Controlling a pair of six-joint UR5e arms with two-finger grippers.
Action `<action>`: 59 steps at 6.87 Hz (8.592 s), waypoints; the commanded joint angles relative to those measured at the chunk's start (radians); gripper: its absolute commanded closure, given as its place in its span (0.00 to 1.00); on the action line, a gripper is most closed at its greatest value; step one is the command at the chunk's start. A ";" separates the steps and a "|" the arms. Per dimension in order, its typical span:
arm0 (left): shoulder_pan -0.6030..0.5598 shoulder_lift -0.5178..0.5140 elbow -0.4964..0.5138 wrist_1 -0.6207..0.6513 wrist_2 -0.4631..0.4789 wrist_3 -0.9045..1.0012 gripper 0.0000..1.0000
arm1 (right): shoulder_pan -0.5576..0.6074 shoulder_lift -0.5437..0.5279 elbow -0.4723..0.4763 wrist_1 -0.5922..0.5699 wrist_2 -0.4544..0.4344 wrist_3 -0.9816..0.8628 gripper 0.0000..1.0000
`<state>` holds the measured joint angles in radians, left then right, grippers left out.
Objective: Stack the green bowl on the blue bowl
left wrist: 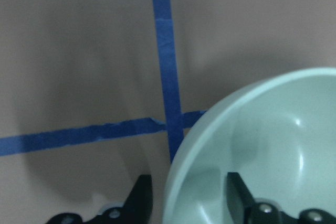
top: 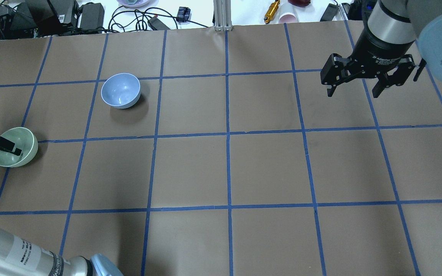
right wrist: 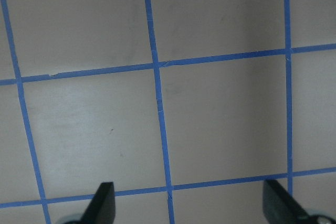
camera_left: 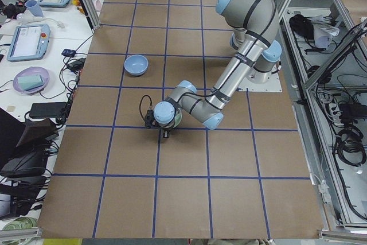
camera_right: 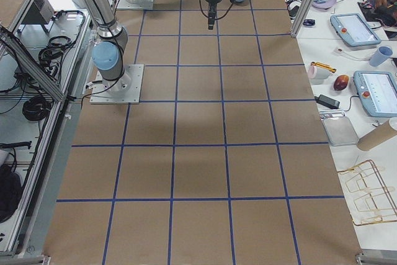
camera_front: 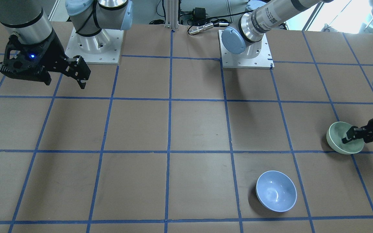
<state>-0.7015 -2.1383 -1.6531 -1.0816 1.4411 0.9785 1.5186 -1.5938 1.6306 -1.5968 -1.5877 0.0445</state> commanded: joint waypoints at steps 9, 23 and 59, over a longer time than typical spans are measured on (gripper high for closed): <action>0.004 0.099 0.057 -0.169 -0.050 -0.014 0.95 | 0.000 0.000 0.000 0.000 0.000 0.000 0.00; -0.456 0.003 0.253 -0.167 -0.306 -0.760 0.95 | 0.000 0.000 0.000 0.000 0.000 0.000 0.00; -0.811 0.572 0.179 -0.495 0.142 -0.934 0.00 | 0.000 0.000 0.000 0.000 0.000 0.000 0.00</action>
<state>-1.5100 -1.5812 -1.4711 -1.5700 1.5838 0.0444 1.5186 -1.5938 1.6306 -1.5969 -1.5875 0.0445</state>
